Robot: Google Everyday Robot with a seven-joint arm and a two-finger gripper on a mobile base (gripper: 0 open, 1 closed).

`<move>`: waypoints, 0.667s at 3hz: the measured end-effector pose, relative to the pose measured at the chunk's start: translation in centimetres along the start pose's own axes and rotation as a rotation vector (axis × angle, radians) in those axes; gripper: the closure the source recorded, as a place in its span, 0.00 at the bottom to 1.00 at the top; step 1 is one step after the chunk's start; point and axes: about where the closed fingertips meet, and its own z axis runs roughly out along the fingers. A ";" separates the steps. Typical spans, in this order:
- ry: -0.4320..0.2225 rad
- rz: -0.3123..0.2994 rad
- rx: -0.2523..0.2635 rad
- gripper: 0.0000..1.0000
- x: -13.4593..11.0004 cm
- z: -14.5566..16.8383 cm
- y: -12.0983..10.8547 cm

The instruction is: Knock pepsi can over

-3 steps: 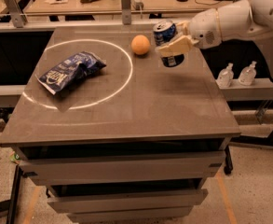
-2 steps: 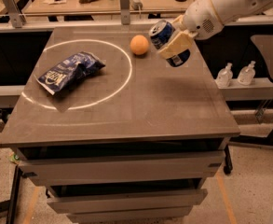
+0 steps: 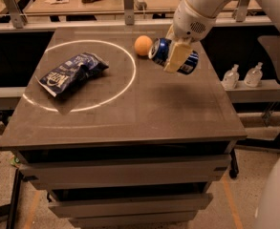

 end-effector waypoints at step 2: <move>0.194 -0.108 -0.077 1.00 0.4 4.2 0.5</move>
Offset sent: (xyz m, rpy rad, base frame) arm -0.0053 0.0169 -0.0678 -0.3222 0.0981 0.1726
